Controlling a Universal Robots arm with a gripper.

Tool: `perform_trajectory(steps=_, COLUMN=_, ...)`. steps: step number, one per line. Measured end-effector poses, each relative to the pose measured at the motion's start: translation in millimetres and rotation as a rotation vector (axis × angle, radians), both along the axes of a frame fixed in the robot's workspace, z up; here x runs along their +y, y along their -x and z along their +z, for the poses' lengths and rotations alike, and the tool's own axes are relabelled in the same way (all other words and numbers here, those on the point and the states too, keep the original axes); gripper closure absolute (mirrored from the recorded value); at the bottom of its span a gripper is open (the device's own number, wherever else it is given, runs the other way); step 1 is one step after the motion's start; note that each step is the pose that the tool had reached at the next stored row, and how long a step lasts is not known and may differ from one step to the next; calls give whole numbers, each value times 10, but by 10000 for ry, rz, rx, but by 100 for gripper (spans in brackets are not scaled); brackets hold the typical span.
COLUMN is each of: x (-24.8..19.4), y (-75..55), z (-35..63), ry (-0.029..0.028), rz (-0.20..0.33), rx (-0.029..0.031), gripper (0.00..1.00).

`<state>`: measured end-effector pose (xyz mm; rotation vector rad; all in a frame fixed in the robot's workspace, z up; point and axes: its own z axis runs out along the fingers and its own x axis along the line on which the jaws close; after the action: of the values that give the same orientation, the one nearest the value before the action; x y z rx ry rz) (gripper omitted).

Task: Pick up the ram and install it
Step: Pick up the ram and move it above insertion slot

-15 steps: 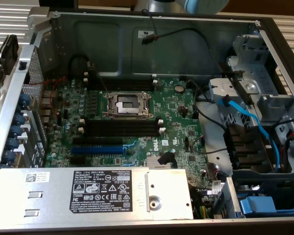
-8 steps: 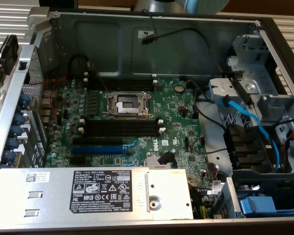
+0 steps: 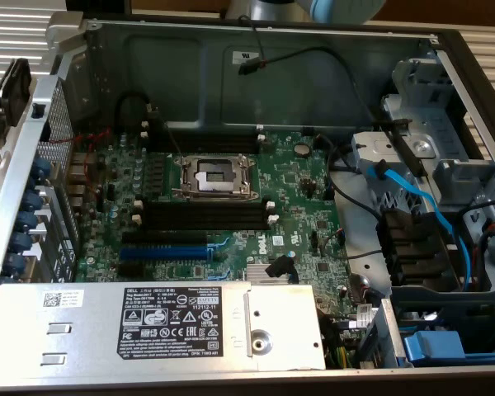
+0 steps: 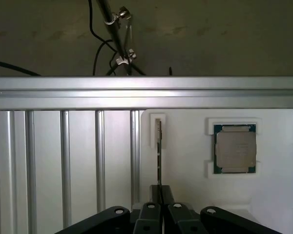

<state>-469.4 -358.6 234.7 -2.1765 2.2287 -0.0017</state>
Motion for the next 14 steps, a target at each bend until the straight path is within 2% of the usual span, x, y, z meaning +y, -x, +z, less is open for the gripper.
perform_trajectory(steps=4, x=0, y=0, z=53, ry=0, rz=-1, rx=5, gripper=88)
perform_trajectory(steps=14, x=0, y=0, z=500, ry=1, rz=-1, rx=19, gripper=88)
